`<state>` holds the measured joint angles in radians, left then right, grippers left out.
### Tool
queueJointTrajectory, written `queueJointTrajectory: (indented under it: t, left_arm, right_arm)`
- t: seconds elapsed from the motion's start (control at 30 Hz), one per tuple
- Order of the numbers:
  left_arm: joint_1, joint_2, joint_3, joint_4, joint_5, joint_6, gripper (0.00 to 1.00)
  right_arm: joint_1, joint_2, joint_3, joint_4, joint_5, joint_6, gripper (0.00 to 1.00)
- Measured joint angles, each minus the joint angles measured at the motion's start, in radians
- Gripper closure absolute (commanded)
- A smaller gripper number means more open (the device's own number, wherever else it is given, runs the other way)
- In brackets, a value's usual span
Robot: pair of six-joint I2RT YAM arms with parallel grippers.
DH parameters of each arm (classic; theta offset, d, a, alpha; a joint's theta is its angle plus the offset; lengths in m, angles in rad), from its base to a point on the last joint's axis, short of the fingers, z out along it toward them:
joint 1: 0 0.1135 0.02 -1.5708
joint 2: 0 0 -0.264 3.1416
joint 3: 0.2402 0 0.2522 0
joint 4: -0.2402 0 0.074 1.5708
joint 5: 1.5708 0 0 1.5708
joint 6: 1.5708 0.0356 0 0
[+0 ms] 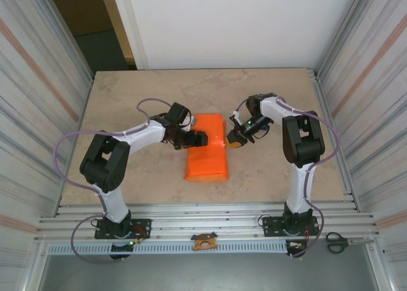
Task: Wrap the gift box in paper
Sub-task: Wrap the gift box with the wrapping paper.
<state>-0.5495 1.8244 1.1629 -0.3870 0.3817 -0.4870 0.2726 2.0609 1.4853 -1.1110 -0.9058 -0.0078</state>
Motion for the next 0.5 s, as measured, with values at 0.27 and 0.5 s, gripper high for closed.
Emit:
queueJointTrajectory:
  t: [0.27, 0.5]
  left_arm:
    - [0.0, 0.0, 0.0, 0.0, 0.0, 0.0, 0.17]
    - [0.0, 0.0, 0.0, 0.0, 0.0, 0.0, 0.18]
  right_arm:
    - [0.0, 0.0, -0.001, 0.003, -0.001, 0.0, 0.88]
    - [0.0, 0.0, -0.001, 0.012, -0.01, 0.003, 0.75]
